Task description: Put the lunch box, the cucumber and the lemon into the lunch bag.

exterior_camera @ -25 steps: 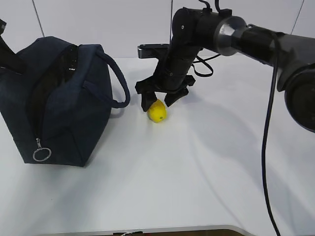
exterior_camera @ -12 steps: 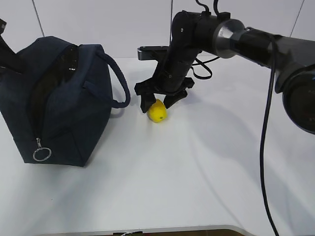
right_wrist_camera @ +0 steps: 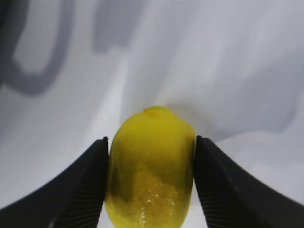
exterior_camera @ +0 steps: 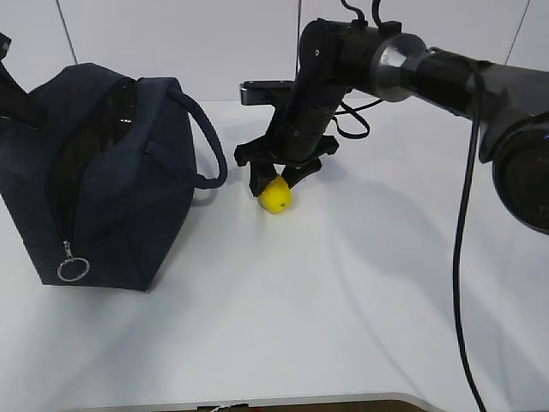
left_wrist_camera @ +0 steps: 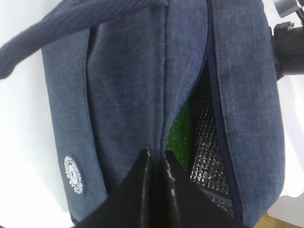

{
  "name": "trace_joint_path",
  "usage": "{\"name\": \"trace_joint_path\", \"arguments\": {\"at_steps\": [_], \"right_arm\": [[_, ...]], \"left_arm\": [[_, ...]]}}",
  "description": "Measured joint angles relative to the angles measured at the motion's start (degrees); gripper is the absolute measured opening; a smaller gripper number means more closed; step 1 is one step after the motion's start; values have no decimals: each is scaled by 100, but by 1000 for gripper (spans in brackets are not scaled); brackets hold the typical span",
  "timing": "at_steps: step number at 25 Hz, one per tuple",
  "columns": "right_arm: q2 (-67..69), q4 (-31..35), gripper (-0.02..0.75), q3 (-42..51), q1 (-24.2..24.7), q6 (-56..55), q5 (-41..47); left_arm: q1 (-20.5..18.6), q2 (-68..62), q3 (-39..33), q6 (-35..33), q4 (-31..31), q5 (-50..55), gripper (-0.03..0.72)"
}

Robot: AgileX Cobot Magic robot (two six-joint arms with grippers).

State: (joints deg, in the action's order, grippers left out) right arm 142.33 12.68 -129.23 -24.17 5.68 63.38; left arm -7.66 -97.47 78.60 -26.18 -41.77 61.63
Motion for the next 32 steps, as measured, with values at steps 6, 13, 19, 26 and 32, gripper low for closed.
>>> {"name": "trace_joint_path", "arguments": {"at_steps": [6,13,19,26,32], "right_arm": [[0,0,417,0,0,-19,20],[0,23,391,0,0,-32,113],[19,-31,389,-585,0,-168,679],[19,-156,388,-1778,0,-568,767],[19,609,387,-2712,0,-705,828]], "left_arm": [[0,0,0,0,0,0,-10],[0,0,0,0,0,0,-10],[0,0,0,0,0,0,-10],[0,0,0,0,-175,0,-10],[0,0,0,0,-183,0,-10]]}}
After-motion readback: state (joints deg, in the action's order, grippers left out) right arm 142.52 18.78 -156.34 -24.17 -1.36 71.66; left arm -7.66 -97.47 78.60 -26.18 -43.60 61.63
